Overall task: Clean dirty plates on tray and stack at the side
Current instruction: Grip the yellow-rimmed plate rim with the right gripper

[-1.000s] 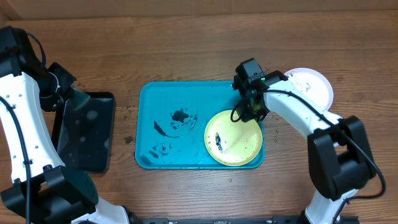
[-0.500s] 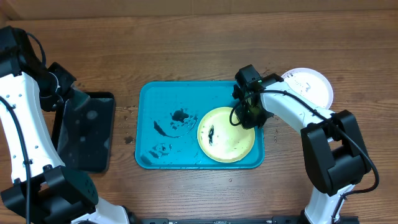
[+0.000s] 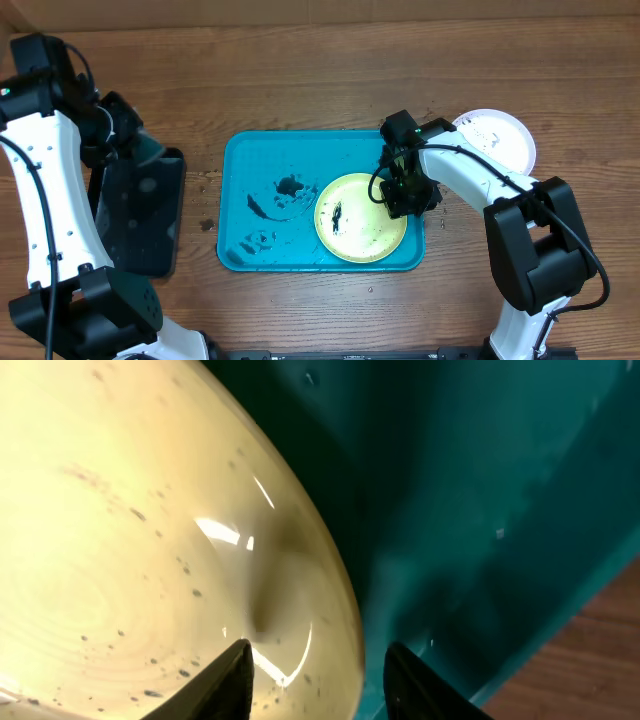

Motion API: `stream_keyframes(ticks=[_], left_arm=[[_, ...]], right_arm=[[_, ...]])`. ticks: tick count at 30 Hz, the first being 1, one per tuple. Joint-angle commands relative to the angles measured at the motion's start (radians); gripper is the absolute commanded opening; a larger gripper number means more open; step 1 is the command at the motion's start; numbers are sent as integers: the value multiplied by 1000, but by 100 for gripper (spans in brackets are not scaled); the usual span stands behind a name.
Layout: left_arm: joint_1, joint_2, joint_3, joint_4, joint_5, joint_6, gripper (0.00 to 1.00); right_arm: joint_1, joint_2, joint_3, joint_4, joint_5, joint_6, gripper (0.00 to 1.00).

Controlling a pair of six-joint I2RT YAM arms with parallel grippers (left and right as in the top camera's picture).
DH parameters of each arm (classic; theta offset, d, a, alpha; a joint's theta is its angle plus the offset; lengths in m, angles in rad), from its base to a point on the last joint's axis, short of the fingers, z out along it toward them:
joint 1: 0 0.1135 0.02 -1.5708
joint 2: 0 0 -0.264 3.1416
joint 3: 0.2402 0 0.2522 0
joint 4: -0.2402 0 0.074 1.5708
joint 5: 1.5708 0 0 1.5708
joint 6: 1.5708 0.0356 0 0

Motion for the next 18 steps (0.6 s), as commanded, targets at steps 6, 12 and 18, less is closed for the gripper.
stream_keyframes(ticks=[6,12,18], left_arm=[[-68,-6,-5,15,23,49,4],[-104,-6,-5,14,63,111,4],[-162,-6,-5,14,132,144,4]], right_arm=[[-1,-4,-56,32,-58,266,22],[-1,-4,-90,116,-87,315,9],[-1,-4,-90,241,-106,315,4]])
